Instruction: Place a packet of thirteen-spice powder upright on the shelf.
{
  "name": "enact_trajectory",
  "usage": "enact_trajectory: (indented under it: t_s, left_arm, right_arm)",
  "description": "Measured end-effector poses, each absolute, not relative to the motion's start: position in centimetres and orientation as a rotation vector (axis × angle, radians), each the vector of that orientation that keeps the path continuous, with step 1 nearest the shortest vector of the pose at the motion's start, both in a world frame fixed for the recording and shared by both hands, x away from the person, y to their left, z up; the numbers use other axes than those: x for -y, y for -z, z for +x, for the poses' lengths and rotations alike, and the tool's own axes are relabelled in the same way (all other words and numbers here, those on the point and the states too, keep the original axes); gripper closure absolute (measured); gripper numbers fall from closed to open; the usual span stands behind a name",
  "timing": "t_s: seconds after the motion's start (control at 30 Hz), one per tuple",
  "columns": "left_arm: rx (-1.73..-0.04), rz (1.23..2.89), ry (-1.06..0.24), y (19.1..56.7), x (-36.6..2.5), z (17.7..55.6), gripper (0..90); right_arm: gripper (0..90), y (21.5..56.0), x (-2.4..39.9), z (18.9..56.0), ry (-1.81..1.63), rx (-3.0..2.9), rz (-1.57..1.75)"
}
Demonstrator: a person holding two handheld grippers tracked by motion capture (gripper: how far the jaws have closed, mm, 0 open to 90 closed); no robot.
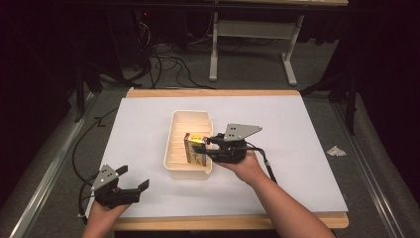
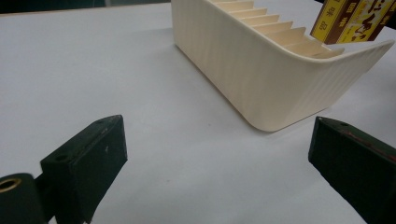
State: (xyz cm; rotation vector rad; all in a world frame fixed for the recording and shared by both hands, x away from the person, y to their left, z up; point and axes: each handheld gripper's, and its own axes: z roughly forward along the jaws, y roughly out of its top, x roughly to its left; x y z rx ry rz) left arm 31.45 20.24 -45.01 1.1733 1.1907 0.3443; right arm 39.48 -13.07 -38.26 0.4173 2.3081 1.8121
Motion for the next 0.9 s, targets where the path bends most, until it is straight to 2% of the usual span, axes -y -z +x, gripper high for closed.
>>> enact_trajectory:
  t_s: [0.9]
  left_arm:
    - [-1.21,1.152,-0.371,45.0,-21.4,30.6,5.2]
  right_arm:
    - [68.3,39.0,11.3,39.9,-1.845,-2.378,0.355]
